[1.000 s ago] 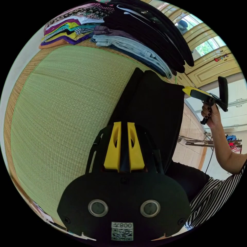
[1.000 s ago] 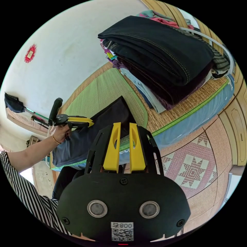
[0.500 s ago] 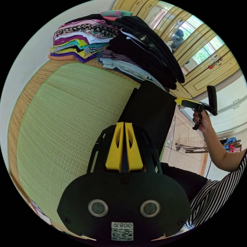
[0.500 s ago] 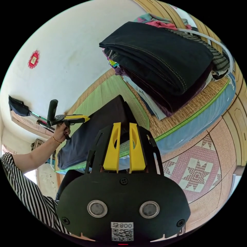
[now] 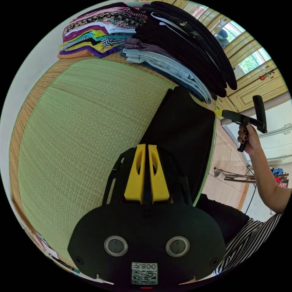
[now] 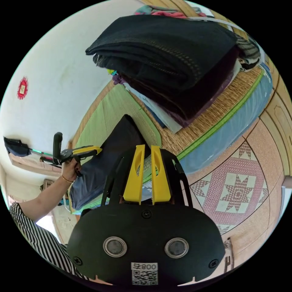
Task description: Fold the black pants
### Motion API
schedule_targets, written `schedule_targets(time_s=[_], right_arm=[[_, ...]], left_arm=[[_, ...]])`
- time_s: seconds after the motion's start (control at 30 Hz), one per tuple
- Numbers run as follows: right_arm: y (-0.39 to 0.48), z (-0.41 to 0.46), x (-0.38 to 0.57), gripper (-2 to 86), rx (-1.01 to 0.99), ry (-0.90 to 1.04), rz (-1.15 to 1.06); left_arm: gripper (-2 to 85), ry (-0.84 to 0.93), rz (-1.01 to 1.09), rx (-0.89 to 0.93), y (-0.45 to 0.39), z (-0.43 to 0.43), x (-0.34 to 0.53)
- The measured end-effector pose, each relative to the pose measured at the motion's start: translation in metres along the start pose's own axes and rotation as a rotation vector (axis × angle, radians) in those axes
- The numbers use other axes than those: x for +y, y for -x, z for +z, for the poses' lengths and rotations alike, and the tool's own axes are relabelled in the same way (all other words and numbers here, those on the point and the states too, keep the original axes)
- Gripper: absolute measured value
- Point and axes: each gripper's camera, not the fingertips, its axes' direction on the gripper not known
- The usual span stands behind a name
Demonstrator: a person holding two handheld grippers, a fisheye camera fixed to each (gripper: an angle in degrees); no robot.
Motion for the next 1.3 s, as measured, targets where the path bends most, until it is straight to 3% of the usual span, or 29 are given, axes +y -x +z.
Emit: schedule_targets(time_s=[0.27,0.43,0.6,0.7,0.9,1.03,1.2,1.3], right_arm=[[0.093,0.029,-0.04,0.3,0.003,0.027,-0.193],[0.149,0.082,-0.084,0.1,0.189,0.108,-0.253],[0.178,0.106,-0.1,0.1,0.203,0.165,-0.255],[0.198,0.104,-0.102,0.0,0.229,0.16,-0.268],[0.248,0.085,-0.077,0.1,0.052,0.092,-0.293],[0.323,0.114,-0.028,0.1,-0.112,0.276,-0.511],[0.379,0.162,0.02,0.1,0.005,0.492,-0.68],[0.39,0.157,0.029,0.1,0.004,0.439,-0.683]], left_arm=[[2.1,-0.034,-0.031,0.022,0.019,-0.003,0.045],[2.0,-0.047,-0.032,0.068,0.027,-0.001,0.08],[1.1,-0.032,-0.026,0.096,0.03,0.008,0.116],[0.5,-0.143,-0.065,0.056,0.037,-0.004,0.149],[0.2,-0.13,-0.177,0.074,0.066,-0.009,0.235],[0.1,-0.024,-0.284,0.036,0.088,0.002,0.301],[0.1,-0.089,-0.371,0.171,0.105,0.007,0.351],[0.1,-0.076,-0.331,0.157,0.107,0.007,0.368]])
